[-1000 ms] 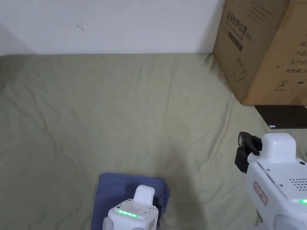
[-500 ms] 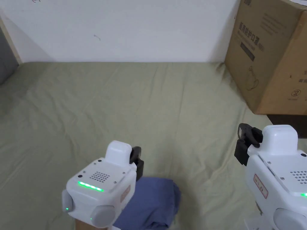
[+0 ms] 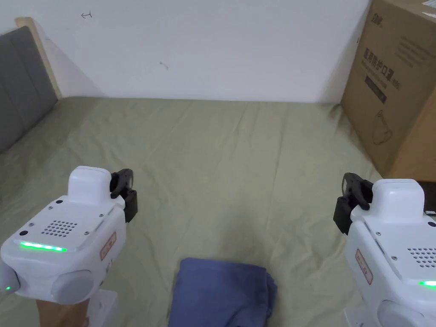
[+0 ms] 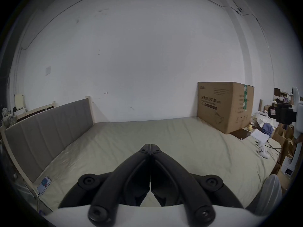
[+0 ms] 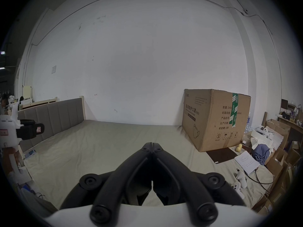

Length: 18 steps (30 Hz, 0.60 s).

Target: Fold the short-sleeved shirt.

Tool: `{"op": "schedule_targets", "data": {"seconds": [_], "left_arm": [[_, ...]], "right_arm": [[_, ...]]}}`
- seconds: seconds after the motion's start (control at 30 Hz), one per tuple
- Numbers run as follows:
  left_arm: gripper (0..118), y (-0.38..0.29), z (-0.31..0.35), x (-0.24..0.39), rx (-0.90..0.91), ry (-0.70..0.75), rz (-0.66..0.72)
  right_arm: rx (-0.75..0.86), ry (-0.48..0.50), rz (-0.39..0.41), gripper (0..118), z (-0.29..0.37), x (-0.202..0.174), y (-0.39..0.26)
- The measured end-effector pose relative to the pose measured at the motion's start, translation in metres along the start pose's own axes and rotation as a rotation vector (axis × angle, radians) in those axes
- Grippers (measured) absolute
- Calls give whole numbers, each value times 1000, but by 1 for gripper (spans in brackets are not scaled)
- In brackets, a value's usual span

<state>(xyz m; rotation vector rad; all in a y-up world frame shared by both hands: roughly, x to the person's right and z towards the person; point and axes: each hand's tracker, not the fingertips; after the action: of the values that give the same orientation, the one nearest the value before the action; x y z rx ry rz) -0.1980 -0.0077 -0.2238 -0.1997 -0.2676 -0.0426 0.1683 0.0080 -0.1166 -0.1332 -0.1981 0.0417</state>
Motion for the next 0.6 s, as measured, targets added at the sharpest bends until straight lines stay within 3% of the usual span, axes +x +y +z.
{"op": "schedule_targets", "data": {"seconds": [0.6], "left_arm": [[0, -2, 6, -17, 28, 46, 58]], "right_arm": [[5, 16, 19, 0, -3, -19, -2]]}}
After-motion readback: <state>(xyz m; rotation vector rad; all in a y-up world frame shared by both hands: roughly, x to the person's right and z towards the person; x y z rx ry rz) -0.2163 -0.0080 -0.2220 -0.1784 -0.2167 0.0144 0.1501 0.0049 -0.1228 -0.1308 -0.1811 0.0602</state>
